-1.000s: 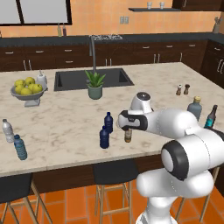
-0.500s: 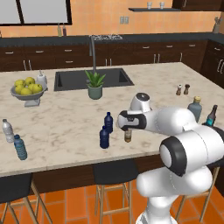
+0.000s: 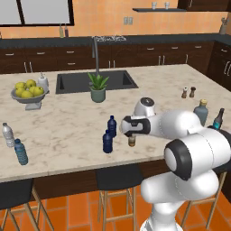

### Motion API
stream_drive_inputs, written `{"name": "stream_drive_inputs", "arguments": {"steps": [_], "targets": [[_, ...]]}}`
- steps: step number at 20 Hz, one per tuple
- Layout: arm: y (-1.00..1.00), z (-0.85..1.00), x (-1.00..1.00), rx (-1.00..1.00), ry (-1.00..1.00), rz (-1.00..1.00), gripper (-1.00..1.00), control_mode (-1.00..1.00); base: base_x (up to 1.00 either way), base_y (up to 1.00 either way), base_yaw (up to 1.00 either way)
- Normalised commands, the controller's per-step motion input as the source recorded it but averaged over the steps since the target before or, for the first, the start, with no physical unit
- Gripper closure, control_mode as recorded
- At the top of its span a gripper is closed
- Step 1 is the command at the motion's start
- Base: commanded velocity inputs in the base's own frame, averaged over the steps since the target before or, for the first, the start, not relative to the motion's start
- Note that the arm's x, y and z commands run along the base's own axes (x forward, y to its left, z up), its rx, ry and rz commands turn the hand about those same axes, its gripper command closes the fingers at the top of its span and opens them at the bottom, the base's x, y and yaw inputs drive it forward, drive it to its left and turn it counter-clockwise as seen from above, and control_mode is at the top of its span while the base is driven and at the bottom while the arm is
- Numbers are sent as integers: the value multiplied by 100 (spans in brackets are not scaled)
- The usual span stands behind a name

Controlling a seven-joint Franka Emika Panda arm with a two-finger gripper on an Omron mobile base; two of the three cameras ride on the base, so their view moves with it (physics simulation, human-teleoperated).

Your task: Move the plastic bottles in the middle to the plastics group, and the glass bottles in the middle to the glass group.

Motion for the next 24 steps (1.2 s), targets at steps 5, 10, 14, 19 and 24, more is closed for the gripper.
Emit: {"name": "stream_drive_inputs", "arguments": {"steps": [5,10,14,19,24], "targets": [[0,0,0,0,-8,0,-100,-100,0,0,0],[0,0,0,0,-2,0,-100,-100,0,0,0],[0,0,0,0,-3,0,-100,-100,0,0,0],[0,0,0,0,0,0,100,-100,0,0,0],[0,0,0,0,0,0,100,-100,0,0,0]]}}
